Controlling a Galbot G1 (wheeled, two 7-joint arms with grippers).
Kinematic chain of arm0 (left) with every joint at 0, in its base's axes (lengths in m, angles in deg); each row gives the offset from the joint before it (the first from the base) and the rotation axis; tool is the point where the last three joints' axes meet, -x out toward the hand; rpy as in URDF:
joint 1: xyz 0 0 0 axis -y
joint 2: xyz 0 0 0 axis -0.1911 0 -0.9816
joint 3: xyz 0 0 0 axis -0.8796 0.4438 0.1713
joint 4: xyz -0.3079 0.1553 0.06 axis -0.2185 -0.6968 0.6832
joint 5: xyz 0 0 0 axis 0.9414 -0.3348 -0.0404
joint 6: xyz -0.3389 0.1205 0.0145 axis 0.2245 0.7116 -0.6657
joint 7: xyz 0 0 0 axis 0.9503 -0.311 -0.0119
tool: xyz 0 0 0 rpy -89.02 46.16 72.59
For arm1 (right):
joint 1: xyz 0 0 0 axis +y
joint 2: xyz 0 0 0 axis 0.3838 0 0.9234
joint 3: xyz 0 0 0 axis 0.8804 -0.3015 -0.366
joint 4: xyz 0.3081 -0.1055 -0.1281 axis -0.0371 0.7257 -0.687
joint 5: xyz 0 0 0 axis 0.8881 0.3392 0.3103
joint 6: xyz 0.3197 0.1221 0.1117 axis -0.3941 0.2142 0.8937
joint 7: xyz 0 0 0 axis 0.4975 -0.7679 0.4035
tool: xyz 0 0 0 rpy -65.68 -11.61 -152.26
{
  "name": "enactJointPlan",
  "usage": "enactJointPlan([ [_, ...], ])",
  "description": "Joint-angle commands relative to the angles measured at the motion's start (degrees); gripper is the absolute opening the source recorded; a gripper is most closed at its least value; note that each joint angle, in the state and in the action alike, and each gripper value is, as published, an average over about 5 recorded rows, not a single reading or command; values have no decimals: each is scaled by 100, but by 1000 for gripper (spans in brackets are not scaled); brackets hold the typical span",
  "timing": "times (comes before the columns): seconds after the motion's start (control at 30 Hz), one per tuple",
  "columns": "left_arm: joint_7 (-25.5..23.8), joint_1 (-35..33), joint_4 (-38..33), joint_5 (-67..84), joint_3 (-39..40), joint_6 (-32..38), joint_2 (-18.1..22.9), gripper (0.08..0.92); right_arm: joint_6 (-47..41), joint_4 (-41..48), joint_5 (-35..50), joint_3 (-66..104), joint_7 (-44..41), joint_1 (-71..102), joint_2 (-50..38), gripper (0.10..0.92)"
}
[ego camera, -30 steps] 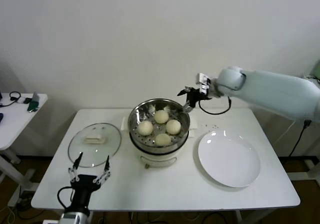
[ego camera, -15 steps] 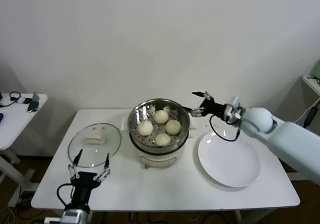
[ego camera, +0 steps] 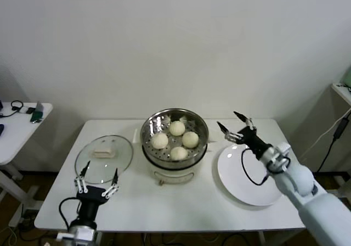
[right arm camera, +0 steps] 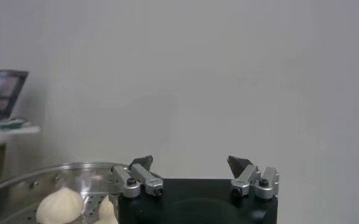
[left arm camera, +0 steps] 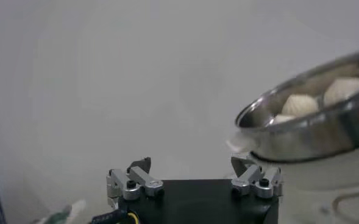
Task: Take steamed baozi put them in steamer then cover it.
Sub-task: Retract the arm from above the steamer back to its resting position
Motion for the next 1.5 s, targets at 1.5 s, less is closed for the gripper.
enactJointPlan([
  [1.5,318,4295,5649,-5700,580,-462,-1012,823,449,-129,-1465,3132,-287,3383,2523,823],
])
